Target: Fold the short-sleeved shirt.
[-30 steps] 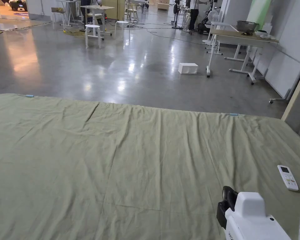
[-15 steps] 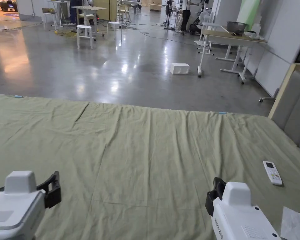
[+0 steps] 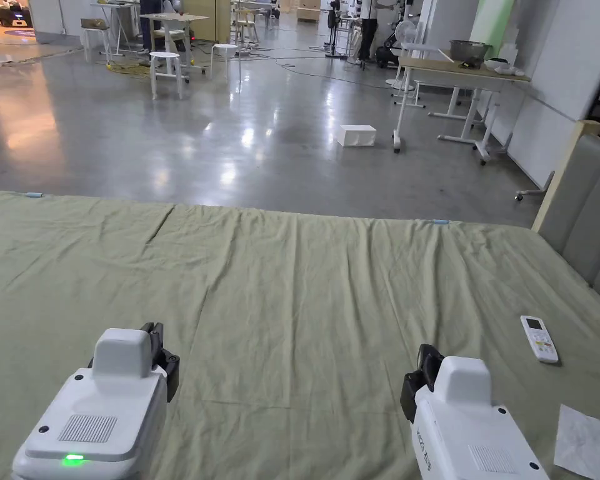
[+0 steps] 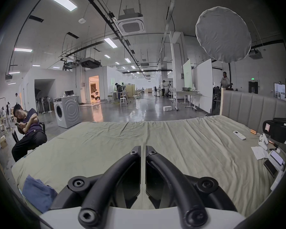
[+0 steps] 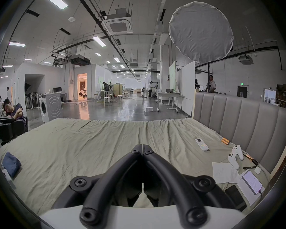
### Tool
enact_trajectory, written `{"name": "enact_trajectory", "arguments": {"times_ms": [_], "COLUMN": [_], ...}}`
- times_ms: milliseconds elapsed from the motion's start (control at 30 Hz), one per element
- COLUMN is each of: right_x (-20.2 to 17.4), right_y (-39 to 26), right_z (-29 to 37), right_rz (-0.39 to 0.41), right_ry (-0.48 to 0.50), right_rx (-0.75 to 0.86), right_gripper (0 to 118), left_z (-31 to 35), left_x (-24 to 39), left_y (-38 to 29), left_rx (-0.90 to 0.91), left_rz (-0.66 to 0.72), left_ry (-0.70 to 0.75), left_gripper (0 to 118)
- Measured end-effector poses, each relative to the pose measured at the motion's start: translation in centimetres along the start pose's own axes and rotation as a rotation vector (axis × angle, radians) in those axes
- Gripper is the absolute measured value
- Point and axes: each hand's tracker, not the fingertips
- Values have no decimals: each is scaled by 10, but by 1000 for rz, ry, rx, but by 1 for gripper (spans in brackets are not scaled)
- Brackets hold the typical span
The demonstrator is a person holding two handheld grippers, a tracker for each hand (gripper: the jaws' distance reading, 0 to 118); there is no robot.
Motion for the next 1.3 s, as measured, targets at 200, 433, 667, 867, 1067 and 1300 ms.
{"name": "enact_trajectory", "arguments": {"times_ms": [200, 433, 667, 867, 1067, 1300], "right_x": [1, 4, 6, 2, 1, 0], "right_y": [0, 1, -1, -3, -5, -7], "right_z": [-1, 0, -1, -1, -4, -3], "right_rz": [-20, -21, -22, -5, -14, -7], "right_ry": [1, 4, 9, 2, 1, -1], "right_rx": [11, 15, 5, 1, -17, -15], "right_gripper": [0, 0, 0, 2, 91, 109], "left_z": [0, 0, 1, 3, 3, 4], "left_x": [8, 6, 4, 3, 1, 0], "left_y": [-1, 1, 3, 4, 3, 0], "left_rx": [-13, -12, -14, -13, -11, -5], "left_rz": [-1, 10, 13, 24, 24, 18], "left_ry": [5, 15, 23, 23, 17, 36], "left_gripper": [5, 5, 5, 6, 68, 89]}}
